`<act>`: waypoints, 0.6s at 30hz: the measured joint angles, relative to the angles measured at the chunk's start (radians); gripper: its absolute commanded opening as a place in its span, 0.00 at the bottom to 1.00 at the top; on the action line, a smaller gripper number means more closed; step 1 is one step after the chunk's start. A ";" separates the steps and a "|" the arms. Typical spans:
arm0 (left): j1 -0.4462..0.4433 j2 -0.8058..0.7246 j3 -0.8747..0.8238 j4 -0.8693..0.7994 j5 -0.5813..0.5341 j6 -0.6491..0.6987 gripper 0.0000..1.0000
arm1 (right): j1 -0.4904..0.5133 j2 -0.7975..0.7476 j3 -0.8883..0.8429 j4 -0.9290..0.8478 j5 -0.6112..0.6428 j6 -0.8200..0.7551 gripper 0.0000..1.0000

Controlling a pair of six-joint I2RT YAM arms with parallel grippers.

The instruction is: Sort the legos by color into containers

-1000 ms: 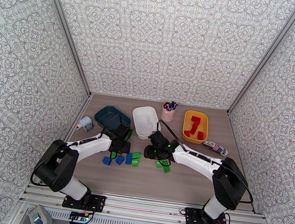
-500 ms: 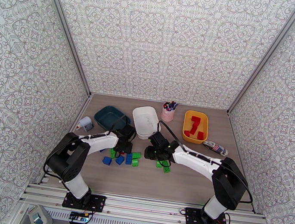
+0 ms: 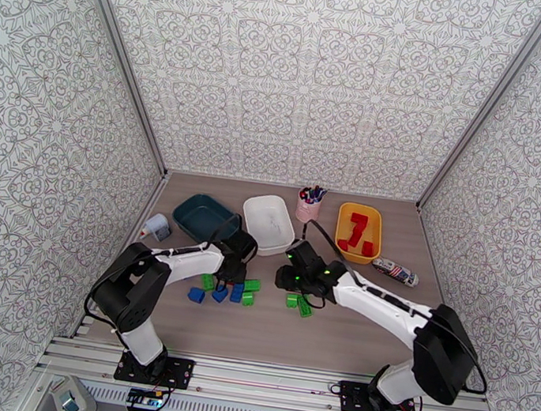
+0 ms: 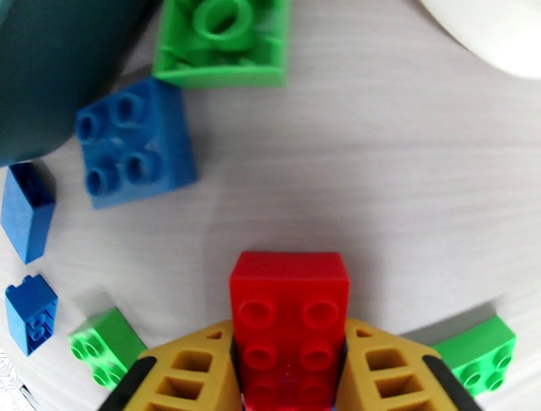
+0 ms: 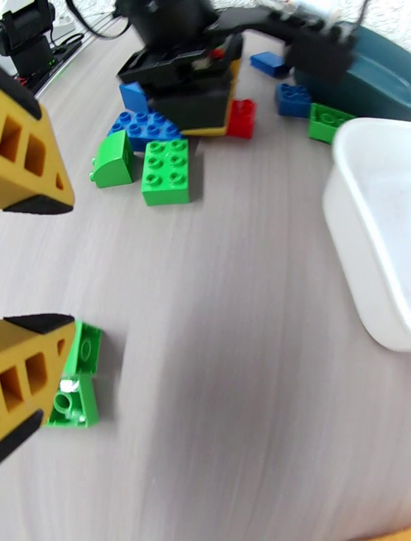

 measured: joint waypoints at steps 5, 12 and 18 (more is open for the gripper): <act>-0.043 -0.035 0.050 -0.030 0.011 -0.015 0.28 | -0.064 -0.094 -0.045 -0.026 0.011 -0.003 0.49; -0.080 -0.060 0.177 -0.014 0.119 -0.027 0.28 | -0.167 -0.190 -0.065 -0.092 0.026 -0.012 0.65; -0.103 -0.018 0.307 0.050 0.293 -0.063 0.29 | -0.262 -0.254 -0.072 -0.158 0.064 0.034 0.88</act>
